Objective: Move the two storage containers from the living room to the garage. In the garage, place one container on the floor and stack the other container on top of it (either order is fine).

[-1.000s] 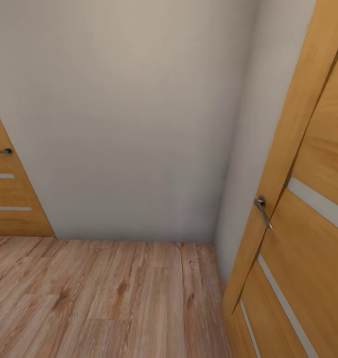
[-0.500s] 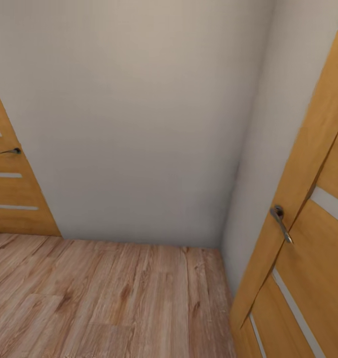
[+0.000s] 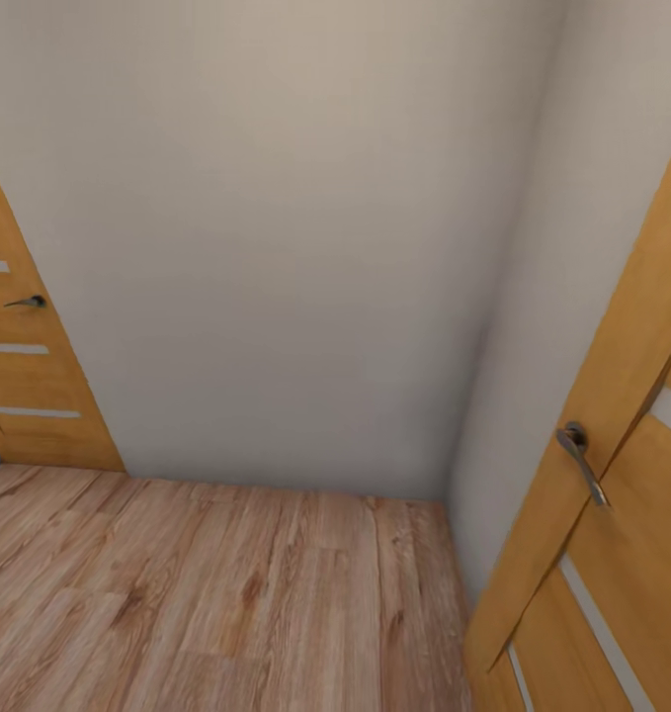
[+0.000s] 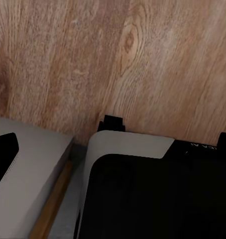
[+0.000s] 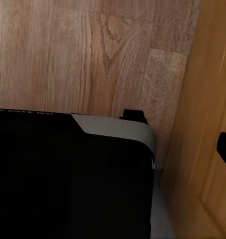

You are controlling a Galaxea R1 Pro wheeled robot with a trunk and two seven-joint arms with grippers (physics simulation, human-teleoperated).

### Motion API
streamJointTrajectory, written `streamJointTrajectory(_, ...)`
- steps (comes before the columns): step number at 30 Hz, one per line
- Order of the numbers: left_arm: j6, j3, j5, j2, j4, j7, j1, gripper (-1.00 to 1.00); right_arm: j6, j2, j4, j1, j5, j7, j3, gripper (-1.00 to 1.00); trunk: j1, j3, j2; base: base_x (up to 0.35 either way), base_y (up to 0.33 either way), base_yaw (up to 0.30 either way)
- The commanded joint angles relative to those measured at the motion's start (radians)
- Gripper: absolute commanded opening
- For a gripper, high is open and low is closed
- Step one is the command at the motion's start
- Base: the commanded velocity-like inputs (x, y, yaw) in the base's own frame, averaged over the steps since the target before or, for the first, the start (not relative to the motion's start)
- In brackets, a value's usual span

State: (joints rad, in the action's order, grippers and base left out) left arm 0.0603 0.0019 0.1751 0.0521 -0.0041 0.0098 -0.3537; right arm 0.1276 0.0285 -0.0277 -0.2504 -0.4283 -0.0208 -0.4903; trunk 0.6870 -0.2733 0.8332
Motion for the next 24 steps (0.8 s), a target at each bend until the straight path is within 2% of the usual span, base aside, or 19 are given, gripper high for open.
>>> streamJointTrajectory(1, 0.004, 0.0, 0.008, 0.0, 0.0, 0.001, -0.001, 1.0, 0.006, 0.001, -0.003, -0.001, -0.01, -0.002, -0.008, 1.0, 0.001, -0.001, 0.001, 0.308, 0.0, 0.0)
streamJointTrajectory(9, 0.004, 0.0, 0.007, 0.0, 0.0, 0.001, -0.001, 1.0, 0.006, 0.001, -0.003, -0.001, -0.01, -0.002, -0.008, 1.0, 0.001, -0.001, 0.001, 0.27, 0.0, 0.0)
streamJointTrajectory(21, 0.005, 0.0, 0.01, 0.0, 0.0, 0.002, -0.001, 1.0, 0.004, 0.001, -0.003, -0.001, -0.013, -0.002, -0.008, 1.0, 0.001, -0.001, 0.001, 0.021, 0.0, 0.0)
streamJointTrajectory(24, 0.004, 0.0, 0.012, 0.0, 0.0, 0.002, -0.001, 1.0, 0.004, 0.001, -0.003, -0.001, -0.013, -0.002, -0.008, 1.0, 0.001, -0.001, 0.001, 0.182, 0.0, 0.0)
